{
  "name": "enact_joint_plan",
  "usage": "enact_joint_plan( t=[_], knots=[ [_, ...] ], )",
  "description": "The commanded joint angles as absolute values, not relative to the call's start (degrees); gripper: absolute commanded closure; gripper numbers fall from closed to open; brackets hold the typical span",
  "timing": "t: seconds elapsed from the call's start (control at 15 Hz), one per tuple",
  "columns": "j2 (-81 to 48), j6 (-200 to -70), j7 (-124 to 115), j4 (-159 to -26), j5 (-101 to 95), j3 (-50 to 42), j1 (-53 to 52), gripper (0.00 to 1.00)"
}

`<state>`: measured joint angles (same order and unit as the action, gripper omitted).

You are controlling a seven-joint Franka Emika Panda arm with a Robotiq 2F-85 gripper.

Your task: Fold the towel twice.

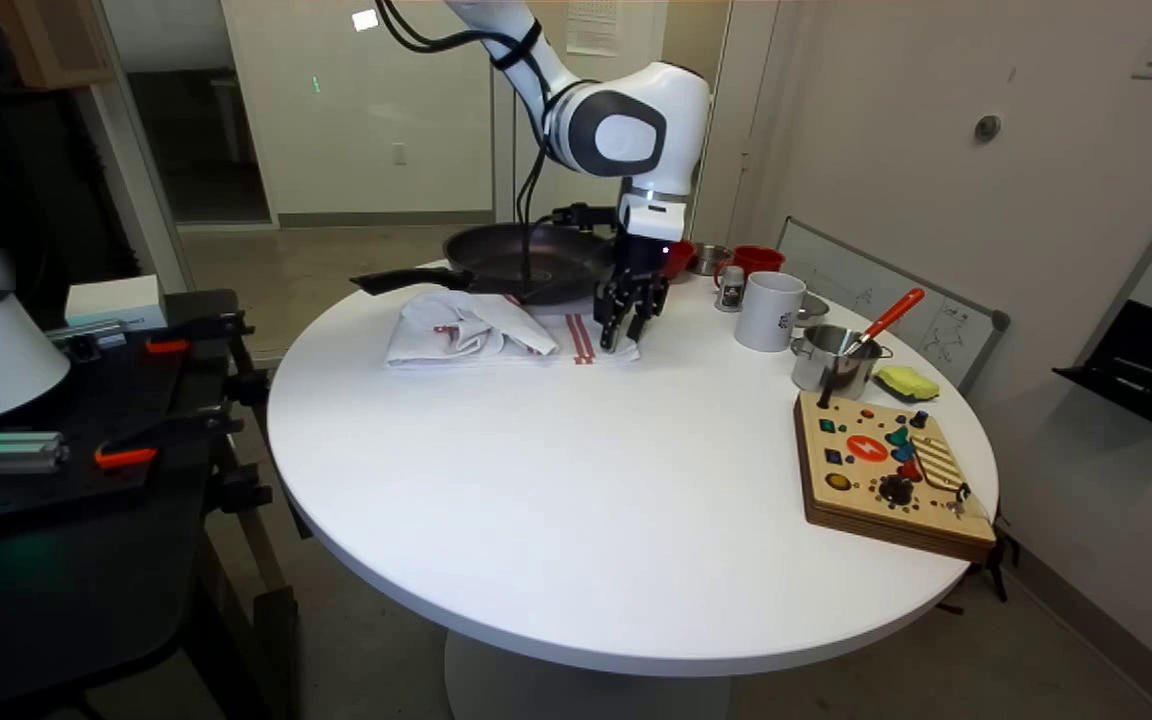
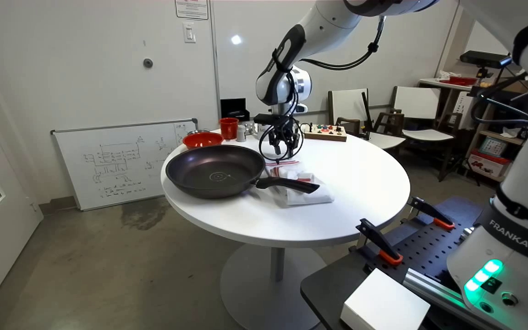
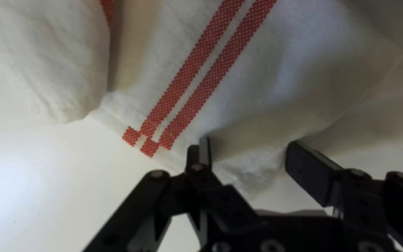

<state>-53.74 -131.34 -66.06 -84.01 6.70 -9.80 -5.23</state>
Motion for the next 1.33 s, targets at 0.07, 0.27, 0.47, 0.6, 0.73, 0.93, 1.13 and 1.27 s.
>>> enact_joint_plan(
  t=[0.07,0.27,0.47,0.6,0.73,0.93,1.13,1.27],
  knots=[
    [-55.4,-128.4,-67.4,-81.8,7.5,-8.7,-3.3,0.79],
    [-55.1,-127.6,-67.2,-82.6,7.7,-8.5,-2.6,0.97],
    [-54.6,-127.9,-67.3,-83.7,8.1,-8.3,-2.0,0.96],
    [-54.4,-129.0,-67.5,-84.5,7.8,-8.6,-2.0,1.00],
    [-53.3,-130.0,-68.0,-85.3,7.0,-9.5,-2.5,1.00],
    [-51.2,-131.4,-68.0,-86.4,6.3,-10.1,-3.1,0.99],
    [-48.1,-131.0,-67.4,-87.4,5.9,-10.2,-3.4,1.00],
    [-45.6,-128.3,-66.9,-87.9,4.5,-10.3,-4.1,1.00]
  ],
)
